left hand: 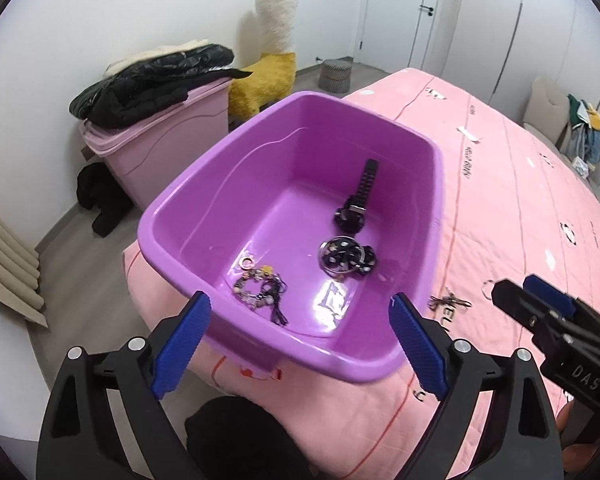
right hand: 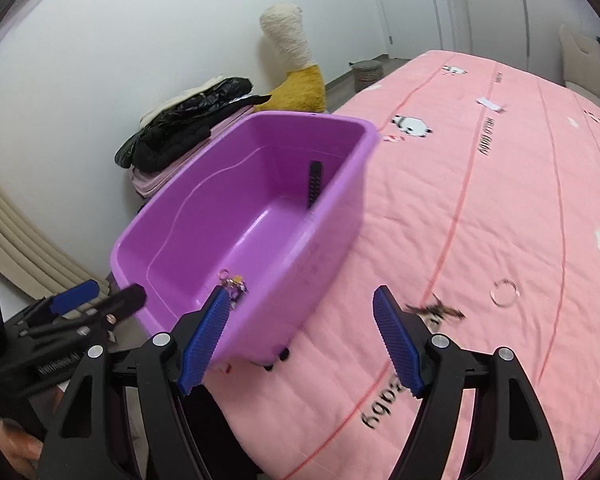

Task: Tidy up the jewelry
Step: 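Withdraw both open tools from the basin back over the bed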

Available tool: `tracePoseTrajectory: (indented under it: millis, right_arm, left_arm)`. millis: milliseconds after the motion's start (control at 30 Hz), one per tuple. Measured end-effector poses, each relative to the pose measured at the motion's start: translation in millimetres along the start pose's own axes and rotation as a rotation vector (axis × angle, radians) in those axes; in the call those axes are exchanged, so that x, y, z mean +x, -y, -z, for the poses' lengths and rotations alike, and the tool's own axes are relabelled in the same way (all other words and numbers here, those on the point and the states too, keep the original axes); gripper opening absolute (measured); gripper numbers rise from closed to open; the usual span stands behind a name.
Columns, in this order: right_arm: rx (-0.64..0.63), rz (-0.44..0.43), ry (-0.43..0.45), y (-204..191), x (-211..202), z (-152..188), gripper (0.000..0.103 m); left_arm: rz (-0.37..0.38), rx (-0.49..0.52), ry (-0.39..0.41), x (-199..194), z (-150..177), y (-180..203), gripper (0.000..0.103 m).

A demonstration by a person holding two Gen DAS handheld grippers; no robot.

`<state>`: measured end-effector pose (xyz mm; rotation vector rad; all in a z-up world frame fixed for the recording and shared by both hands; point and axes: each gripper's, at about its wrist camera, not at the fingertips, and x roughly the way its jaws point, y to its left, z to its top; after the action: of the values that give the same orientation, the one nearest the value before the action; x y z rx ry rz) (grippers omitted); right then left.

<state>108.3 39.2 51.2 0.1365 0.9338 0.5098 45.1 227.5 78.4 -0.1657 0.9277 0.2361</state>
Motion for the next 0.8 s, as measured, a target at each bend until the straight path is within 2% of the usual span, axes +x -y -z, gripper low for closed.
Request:
tracePoseTrajectory:
  millis: [400,600,800]
  right_arm:
    - [0.049,0.118,0.017,84,-54,77,0.073]
    - [0.113,0.147,0.029,133,-65,103,0.073]
    - [0.121,0.179,0.027,173,-60,116,0.076]
  left_arm:
    - [0.079,0.049,0.049,-18,55,67,0.092]
    - [0.113,0.086,0.043,-14,74,103,0.094]
    - [0.140,0.107,0.032,7,87,135,0.095]
